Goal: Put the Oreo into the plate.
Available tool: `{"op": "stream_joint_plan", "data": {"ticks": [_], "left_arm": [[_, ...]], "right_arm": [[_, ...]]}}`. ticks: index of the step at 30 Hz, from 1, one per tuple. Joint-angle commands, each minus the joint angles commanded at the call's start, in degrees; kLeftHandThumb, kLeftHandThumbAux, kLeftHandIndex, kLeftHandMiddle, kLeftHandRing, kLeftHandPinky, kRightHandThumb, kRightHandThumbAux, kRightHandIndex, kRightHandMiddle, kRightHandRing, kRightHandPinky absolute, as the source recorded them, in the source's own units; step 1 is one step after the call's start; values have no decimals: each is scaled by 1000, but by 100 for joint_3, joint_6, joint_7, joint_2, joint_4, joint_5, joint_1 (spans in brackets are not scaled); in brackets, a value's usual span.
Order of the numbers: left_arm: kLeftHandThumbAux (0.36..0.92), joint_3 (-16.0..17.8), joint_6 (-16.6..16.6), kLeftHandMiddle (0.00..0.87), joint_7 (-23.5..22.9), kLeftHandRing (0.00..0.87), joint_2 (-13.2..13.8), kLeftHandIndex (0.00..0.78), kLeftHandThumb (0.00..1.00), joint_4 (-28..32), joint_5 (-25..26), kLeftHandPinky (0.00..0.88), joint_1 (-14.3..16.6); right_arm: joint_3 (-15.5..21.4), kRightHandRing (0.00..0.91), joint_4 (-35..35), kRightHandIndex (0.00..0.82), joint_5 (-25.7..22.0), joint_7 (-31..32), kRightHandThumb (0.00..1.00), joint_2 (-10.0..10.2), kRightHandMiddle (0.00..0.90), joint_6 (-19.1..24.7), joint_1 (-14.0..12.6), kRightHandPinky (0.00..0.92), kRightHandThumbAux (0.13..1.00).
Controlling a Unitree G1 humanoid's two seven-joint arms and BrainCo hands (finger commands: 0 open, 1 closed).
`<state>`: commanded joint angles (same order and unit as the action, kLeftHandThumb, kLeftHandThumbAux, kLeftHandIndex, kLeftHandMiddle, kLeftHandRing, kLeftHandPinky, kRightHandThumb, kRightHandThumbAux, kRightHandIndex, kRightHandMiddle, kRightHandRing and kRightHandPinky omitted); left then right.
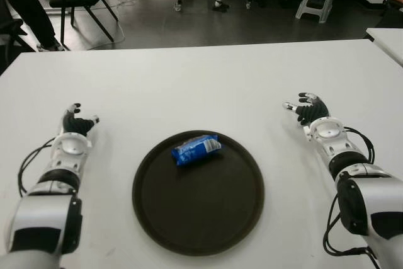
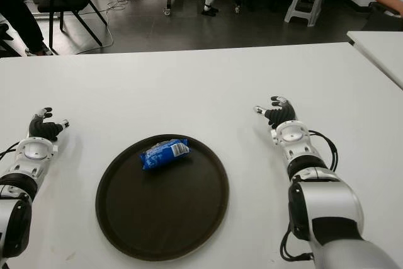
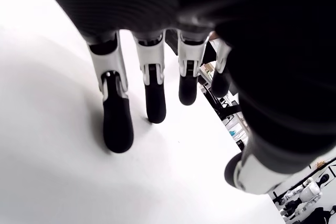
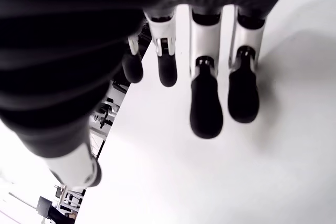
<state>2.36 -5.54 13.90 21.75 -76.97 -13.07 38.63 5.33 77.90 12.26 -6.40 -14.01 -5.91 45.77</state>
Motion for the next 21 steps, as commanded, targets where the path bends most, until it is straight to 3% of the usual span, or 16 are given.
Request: {"op": "stream_joint_plan", "data": {"ticks": [2, 6, 8, 10, 11, 12, 15, 21], "left_arm": [[735, -8, 3, 135, -6, 158, 1, 58, 233, 0, -2, 164, -2], [730, -19, 9, 129, -8, 150, 5, 54, 238, 1, -4, 159, -4], [729, -19, 10, 130, -13, 150, 6, 53, 244, 0, 1, 164, -6], [730, -19, 10, 130, -17, 149, 7, 52, 246, -1, 7, 162, -8], [730, -17, 10, 130, -21, 149, 8, 51, 246, -2, 10, 161, -11], [729, -17, 10, 131, -25, 150, 10, 51, 246, -3, 12, 158, -14], [727, -24, 12, 134, -26, 154, 13, 51, 241, -6, 7, 156, -20], [734, -42, 22, 140, -44, 164, 15, 53, 240, -12, -2, 162, -25]], "right_arm": [[-13, 587, 1, 174, 18, -15, 246, -3, 501, 3, -4, 561, 711], [-17, 602, -3, 163, 22, -23, 246, 2, 519, -16, -8, 595, 701], [-10, 589, -4, 162, 14, -21, 245, 3, 517, -24, -8, 564, 698], [-3, 449, -4, 154, 7, -20, 234, 6, 409, -30, -11, 396, 694], [9, 430, -4, 153, -6, -18, 232, 9, 393, -31, -12, 373, 693], [22, 352, -5, 141, -18, -22, 220, 12, 326, -31, -12, 304, 697], [48, 266, -7, 138, -40, -47, 221, 23, 243, -36, -12, 268, 702], [72, 223, -9, 143, -69, -45, 225, 38, 201, -73, -30, 239, 700]]}}
